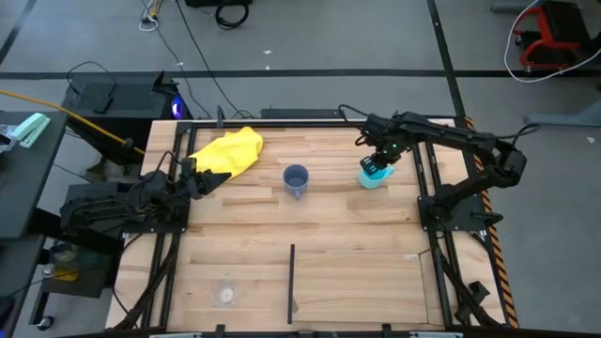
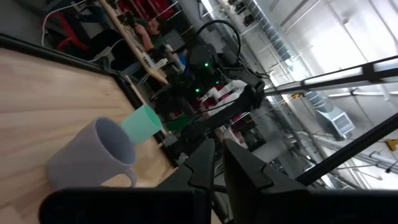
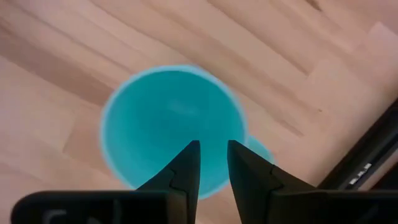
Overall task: Stack small to large cups/mugs on shelf
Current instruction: Adjust the blue mug, then put the transparent mug on the shelf
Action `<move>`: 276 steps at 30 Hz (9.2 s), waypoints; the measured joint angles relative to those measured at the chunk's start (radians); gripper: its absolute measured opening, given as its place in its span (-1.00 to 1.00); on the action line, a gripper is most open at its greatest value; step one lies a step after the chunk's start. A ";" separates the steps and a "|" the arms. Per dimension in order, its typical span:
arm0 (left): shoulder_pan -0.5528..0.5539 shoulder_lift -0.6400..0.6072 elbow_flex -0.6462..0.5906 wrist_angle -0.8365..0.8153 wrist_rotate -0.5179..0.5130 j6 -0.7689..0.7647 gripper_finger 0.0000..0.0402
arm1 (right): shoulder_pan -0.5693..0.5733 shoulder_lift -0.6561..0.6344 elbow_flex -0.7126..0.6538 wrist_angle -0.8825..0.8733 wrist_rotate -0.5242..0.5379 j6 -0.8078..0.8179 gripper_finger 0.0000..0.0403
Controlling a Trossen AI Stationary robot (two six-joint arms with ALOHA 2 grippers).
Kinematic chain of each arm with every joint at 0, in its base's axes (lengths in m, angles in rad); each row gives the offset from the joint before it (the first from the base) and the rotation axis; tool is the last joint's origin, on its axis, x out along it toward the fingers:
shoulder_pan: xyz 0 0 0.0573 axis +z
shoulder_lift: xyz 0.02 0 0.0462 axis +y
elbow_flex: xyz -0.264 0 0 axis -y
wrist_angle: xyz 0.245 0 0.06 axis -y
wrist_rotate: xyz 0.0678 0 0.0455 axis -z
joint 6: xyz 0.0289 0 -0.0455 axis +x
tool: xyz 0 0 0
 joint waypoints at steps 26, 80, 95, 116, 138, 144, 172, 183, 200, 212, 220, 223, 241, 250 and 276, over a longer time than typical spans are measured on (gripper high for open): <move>0.000 0.000 0.000 -0.039 0.000 -0.001 -0.81 | -0.048 0.064 -0.016 0.067 0.051 -0.020 -0.56; 0.000 0.000 0.000 -0.037 -0.136 0.000 -0.89 | 0.426 0.068 -0.101 0.305 0.132 1.315 -0.94; 0.000 0.000 0.000 -0.037 -0.136 -0.003 -0.88 | 0.426 0.068 -0.101 0.307 0.152 1.234 -0.66; 0.000 -0.001 0.001 0.222 -0.081 0.145 -0.80 | 0.438 -0.059 -0.064 0.307 0.179 0.996 -0.52; -0.149 0.596 0.982 -1.047 0.072 0.367 -0.92 | 0.552 -0.369 -0.057 0.313 0.251 0.662 -0.53; -0.299 0.877 1.230 -1.455 0.070 0.148 -0.93 | 0.573 -0.399 -0.057 0.316 0.248 0.628 -0.53; -1.059 1.475 1.392 -1.539 0.063 -0.984 -0.70 | 0.715 -0.410 -0.057 0.322 0.192 0.447 -0.53; -1.058 1.605 1.392 -1.493 0.140 -1.033 -0.46 | 0.769 -0.410 -0.057 0.321 0.191 0.447 -0.53; -1.057 1.629 1.332 -1.399 0.160 -1.145 -0.38 | 0.826 -0.410 -0.057 0.321 0.192 0.448 -0.53; -1.052 1.629 1.210 -1.253 0.206 -1.210 -0.45 | 0.845 -0.410 -0.057 0.321 0.192 0.448 -0.53; -0.993 1.629 1.106 -1.111 0.219 -1.132 -0.71 | 0.845 -0.410 -0.057 0.321 0.192 0.457 -0.53; -0.964 1.625 1.099 -1.127 0.219 -1.082 -0.88 | 0.845 -0.410 -0.058 0.321 0.192 0.459 -0.53; -0.598 1.516 1.403 -1.695 0.085 -0.473 -0.97 | 0.845 -0.415 -0.058 0.274 0.180 0.455 -0.53; -0.277 1.535 1.724 -1.718 -0.056 -0.051 -0.97 | 0.852 -0.446 -0.058 0.050 0.177 0.613 -0.53; -0.139 2.245 2.270 -1.501 0.209 0.422 -0.97 | 1.048 -0.397 -0.058 -0.209 0.226 0.976 -0.60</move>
